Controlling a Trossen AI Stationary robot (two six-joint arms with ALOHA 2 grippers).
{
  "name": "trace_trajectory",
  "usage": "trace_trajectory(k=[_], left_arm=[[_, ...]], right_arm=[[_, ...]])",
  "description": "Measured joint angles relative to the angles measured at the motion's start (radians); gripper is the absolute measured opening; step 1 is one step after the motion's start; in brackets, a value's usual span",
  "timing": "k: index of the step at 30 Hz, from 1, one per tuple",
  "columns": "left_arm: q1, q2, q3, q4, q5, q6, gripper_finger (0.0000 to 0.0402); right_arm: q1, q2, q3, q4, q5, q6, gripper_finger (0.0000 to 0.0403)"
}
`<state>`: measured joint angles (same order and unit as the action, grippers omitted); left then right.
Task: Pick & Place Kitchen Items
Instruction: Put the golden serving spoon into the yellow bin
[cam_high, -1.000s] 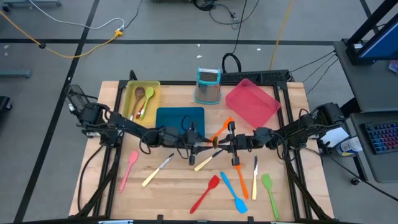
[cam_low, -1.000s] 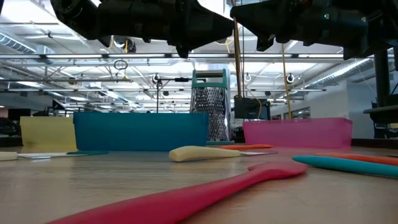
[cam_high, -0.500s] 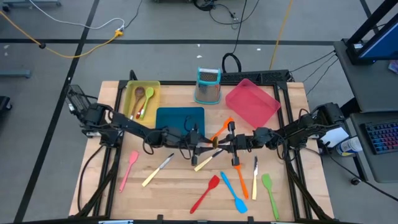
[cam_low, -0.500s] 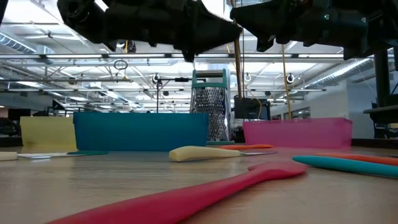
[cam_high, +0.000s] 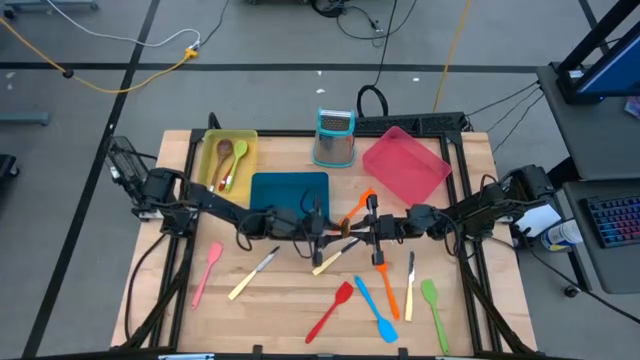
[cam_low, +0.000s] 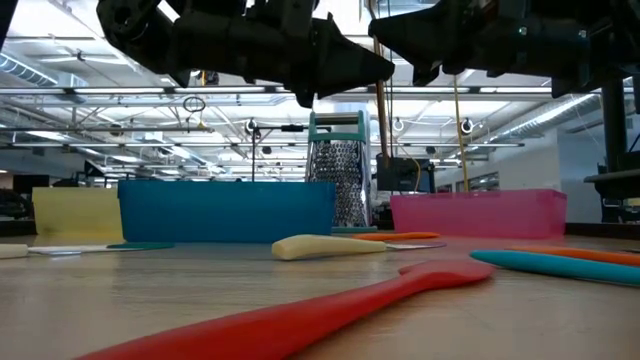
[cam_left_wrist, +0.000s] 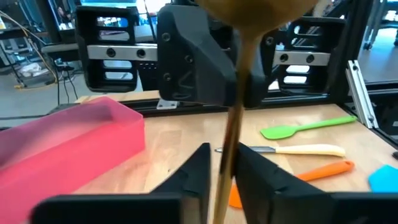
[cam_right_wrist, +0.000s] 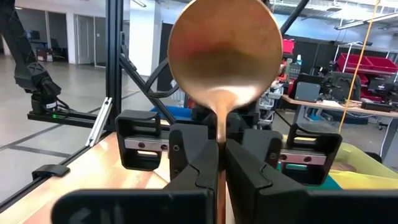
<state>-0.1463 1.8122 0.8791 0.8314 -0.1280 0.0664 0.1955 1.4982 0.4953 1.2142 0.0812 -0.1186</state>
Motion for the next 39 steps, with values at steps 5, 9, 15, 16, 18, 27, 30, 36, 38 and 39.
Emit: trace_trajectory(k=[5,9,15,16,18,27,30,36,38,39], left_arm=[[0.000,0.000,0.000,-0.017,-0.001,-0.030,0.0022],[0.000,0.000,0.000,-0.027,-0.006,-0.052,0.0038],[0.001,-0.001,0.000,-0.038,-0.071,-0.058,0.0020],[0.001,-0.007,0.000,-0.046,-0.085,-0.058,0.0020],[0.001,-0.019,0.000,-0.060,-0.109,-0.058,0.0021],[-0.023,-0.250,0.000,-0.349,-0.172,-0.079,0.0021],[-0.040,-0.360,0.000,-0.494,-0.235,-0.093,0.0021],[-0.023,-0.590,0.000,-0.884,-0.439,-0.202,0.0025],[0.000,-0.656,0.000,-1.039,-0.463,-0.281,0.0026],[0.016,-0.681,0.000,-1.106,-0.468,-0.327,0.0026]], right_arm=[[0.000,0.000,0.000,-0.024,0.001,0.005,0.0011],[0.000,0.000,0.000,-0.037,0.024,0.002,0.0034],[0.001,0.000,0.000,-0.098,0.076,0.002,0.0089],[0.001,0.000,0.000,-0.103,0.078,0.002,0.0098],[0.000,0.000,0.000,-0.109,0.081,0.002,0.0114],[0.017,-0.002,0.000,-0.153,0.184,0.002,0.0155],[0.016,-0.003,0.000,-0.171,0.239,0.002,0.0159],[0.016,-0.002,0.000,-0.173,0.255,0.002,0.0157],[0.016,-0.002,0.000,-0.172,0.255,0.002,0.0156],[0.016,-0.002,0.000,-0.172,0.255,0.002,0.0156]])
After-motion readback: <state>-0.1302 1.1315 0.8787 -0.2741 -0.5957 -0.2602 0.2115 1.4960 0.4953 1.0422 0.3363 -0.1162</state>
